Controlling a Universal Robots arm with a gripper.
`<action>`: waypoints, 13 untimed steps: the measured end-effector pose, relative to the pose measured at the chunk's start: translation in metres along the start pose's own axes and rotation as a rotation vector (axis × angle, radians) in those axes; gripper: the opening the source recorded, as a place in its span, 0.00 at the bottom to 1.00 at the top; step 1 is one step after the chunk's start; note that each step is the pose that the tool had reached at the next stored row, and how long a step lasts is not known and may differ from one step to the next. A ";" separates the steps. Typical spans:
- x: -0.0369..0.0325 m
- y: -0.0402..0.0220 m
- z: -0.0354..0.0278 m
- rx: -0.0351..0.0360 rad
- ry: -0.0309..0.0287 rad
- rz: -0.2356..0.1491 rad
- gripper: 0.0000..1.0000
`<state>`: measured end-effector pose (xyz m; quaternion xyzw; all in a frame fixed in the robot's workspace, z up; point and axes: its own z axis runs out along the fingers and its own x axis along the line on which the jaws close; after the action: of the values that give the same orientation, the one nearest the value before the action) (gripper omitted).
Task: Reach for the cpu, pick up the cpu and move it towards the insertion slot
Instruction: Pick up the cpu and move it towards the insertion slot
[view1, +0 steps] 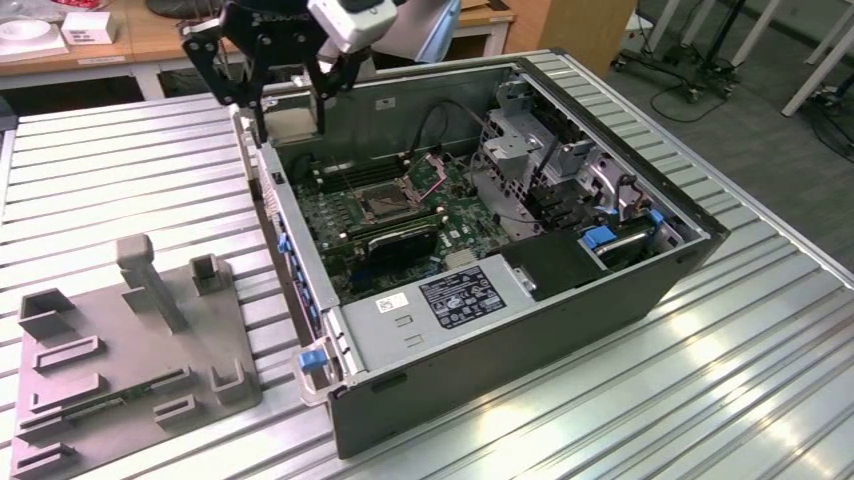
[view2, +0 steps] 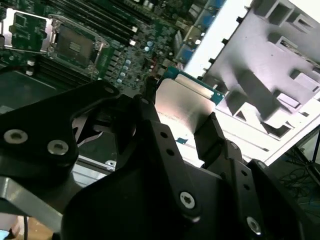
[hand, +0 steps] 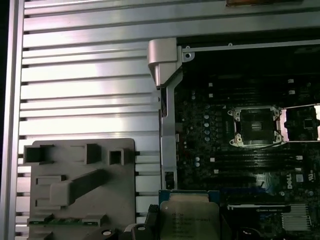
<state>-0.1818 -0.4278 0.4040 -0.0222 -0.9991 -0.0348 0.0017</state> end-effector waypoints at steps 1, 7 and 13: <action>-0.0032 0.0022 0.0007 0.0000 0.0000 0.000 0.55; -0.0219 0.0165 0.0058 -0.0001 0.0000 0.000 0.55; -0.0426 0.0284 0.0102 0.0000 0.0000 0.000 0.55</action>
<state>-0.1381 -0.4006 0.3956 -0.0223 -0.9991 -0.0349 0.0017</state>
